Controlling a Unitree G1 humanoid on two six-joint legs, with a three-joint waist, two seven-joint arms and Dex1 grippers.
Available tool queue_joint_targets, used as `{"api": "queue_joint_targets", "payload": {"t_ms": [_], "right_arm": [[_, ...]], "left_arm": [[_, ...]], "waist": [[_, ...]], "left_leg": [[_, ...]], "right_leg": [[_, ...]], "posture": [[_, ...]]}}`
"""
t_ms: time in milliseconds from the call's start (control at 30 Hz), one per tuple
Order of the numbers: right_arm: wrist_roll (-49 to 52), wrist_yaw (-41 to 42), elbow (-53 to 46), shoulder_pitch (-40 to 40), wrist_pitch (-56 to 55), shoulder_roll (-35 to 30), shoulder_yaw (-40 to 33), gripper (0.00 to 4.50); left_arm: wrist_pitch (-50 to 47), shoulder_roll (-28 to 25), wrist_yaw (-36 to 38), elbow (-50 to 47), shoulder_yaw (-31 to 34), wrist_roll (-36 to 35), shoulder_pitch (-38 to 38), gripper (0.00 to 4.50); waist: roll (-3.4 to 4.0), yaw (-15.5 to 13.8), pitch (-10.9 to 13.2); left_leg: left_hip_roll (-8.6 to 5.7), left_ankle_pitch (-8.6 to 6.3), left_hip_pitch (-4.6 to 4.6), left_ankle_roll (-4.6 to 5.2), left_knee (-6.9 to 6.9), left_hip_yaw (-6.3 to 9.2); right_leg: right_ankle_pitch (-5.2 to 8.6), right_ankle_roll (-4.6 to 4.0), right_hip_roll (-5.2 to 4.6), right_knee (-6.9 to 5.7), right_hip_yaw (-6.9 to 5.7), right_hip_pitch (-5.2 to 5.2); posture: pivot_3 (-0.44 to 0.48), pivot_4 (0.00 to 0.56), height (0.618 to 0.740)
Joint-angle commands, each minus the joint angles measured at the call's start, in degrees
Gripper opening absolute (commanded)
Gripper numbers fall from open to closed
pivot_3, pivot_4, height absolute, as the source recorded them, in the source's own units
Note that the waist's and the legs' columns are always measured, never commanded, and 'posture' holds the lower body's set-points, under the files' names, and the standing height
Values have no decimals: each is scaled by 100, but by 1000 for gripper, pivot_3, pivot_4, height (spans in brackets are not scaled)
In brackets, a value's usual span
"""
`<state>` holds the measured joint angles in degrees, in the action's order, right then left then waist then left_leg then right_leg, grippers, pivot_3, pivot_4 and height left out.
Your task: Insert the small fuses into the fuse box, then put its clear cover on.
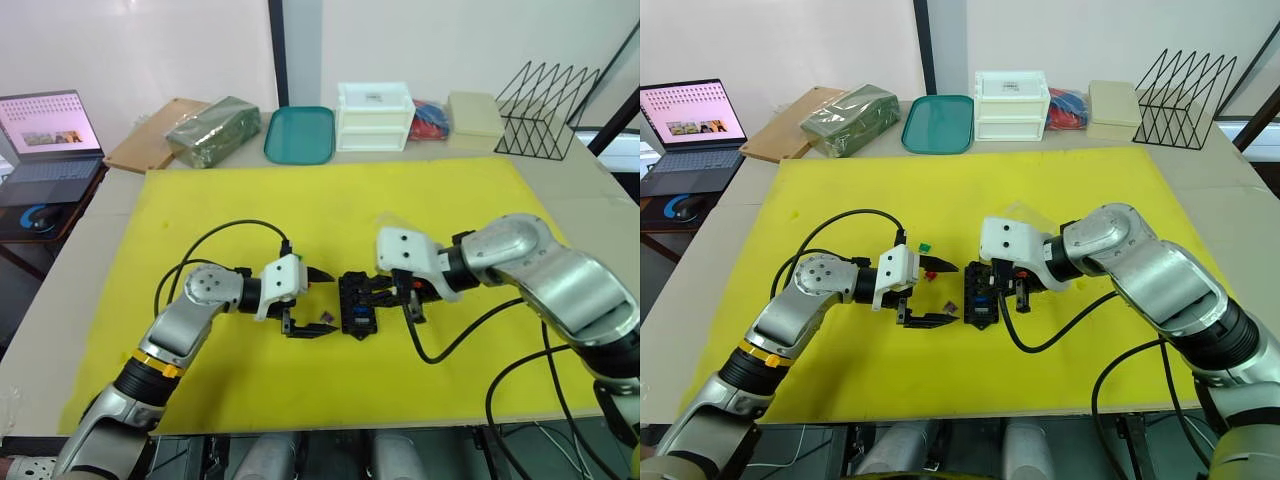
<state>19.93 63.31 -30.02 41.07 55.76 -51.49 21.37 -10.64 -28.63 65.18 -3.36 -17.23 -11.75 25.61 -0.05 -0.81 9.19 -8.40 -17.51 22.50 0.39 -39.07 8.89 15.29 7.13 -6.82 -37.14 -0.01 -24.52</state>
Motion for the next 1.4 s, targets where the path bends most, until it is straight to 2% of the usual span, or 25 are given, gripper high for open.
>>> {"api": "queue_joint_targets", "payload": {"t_ms": [33, 267, 567, 700, 800, 1000, 1100, 1267, 1400], "right_arm": [[-17, -80, -4, -97, -201, 72, -50, 21], [-150, -101, 86, -282, -380, 61, 134, 21], [-822, -115, 393, -612, -884, -142, 565, 21], [-606, -53, 268, -565, -814, -85, 263, 21], [-166, -139, 193, -495, -775, 143, -400, 21], [365, -520, -125, -871, -626, 174, -1610, 21], [582, -662, -258, -1271, -420, -2, -2234, 657], [887, -817, -611, -2615, 46, -326, -3833, 2374], [892, -916, -861, -3616, 32, -381, -4442, 3735]], "left_arm": [[79, -29, -18, -80, 85, -3, 104, 4500], [56, -77, -22, -110, 102, -7, 85, 4500], [64, -93, -52, -111, 89, 2, 89, 4500], [-87, -101, -41, -192, 141, -107, 109, 4500], [-762, -144, -93, -490, 369, -499, 191, 4500], [-2215, -720, -301, -1222, 1295, -1409, 55, 4500], [-2713, -1156, -409, -1575, 1746, -1713, -292, 4500], [-3074, -1817, -648, -1914, 2872, -1936, -1514, 4500], [-2920, -1922, -732, -1876, 3395, -1991, -2222, 4500]], "waist": [[0, 5, 0], [0, 3, 0], [-2, 2, -4], [-4, -2, -5], [-5, 0, -5], [-5, 11, -3], [-4, 8, -3], [-3, -10, -2], [-2, -36, -2]], "left_leg": [[0, 0, 0, 0, 0, 0], [0, 0, 0, 0, 0, 0], [0, 0, -4, 0, -1, 1], [0, 0, -6, 0, -1, 1], [0, 0, -5, 0, -2, 1], [1, 0, 0, 0, 4, 4], [1, 0, 0, 0, 5, 3], [1, 0, 0, 0, 9, 3], [1, 0, -7, 0, 6, 2]], "right_leg": [[0, 0, 0, -1, 0, 0], [0, 0, 0, -1, 0, -1], [0, 0, 1, -1, -1, 5], [0, 0, 1, -1, -1, 7], [0, 0, 1, -1, -1, 7], [0, 0, 3, -3, 0, -3], [0, 0, 2, -2, 1, -3], [0, 0, 2, 1, 2, -2], [0, -1, 1, 1, 2, 9]], "posture": [[0, 150, 740], [0, 150, 740], [0, 150, 740], [0, 150, 740], [0, 150, 740], [0, 150, 740], [0, 150, 740], [0, 150, 740], [0, 150, 740]]}}
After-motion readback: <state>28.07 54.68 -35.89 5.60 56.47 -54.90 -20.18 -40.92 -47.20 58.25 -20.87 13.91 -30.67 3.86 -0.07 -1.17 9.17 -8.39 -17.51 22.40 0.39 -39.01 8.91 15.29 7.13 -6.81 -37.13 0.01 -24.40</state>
